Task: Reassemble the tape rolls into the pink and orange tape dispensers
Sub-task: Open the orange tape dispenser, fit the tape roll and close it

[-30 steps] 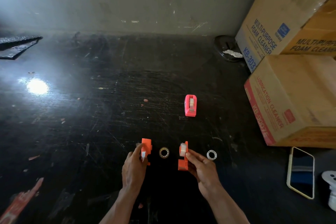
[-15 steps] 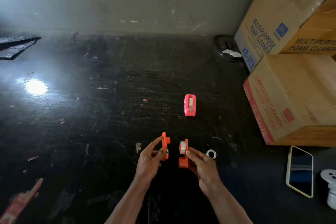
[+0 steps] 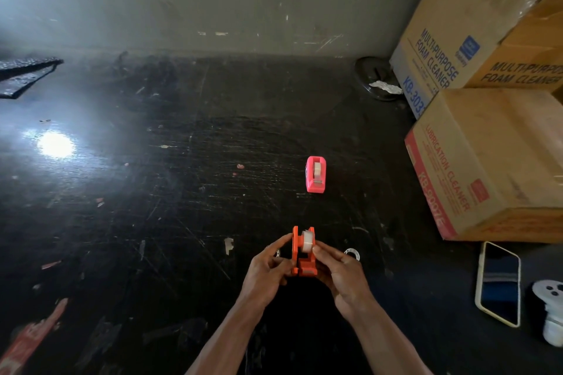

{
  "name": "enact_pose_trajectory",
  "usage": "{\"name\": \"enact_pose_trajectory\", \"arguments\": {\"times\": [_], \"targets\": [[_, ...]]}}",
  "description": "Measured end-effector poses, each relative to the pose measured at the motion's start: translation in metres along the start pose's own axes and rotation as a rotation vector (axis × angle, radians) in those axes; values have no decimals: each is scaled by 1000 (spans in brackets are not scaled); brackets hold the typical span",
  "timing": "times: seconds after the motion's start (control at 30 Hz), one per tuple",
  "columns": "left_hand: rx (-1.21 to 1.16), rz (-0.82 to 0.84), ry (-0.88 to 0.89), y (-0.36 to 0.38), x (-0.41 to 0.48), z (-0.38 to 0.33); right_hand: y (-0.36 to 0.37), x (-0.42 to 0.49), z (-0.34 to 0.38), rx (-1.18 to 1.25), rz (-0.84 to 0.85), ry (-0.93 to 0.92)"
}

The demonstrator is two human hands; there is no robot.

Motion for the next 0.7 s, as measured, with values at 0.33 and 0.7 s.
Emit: {"name": "enact_pose_trajectory", "arguments": {"times": [0.33,0.7], "targets": [[-4,19,27,8,-5,-3,0,0,-1,-23,10,-3],[61,-12,10,11,-2,12,-3,2,-15,-140,-14,-32]]}}
Point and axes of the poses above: each hand's wrist, its own x-axis towards the middle knuckle, its own y-axis out of the palm, z = x × y, the point moved 1 cm from there along x, towards the middle knuckle, and after that the axes turned 6 degrees about -y, right-handed, at the moved point
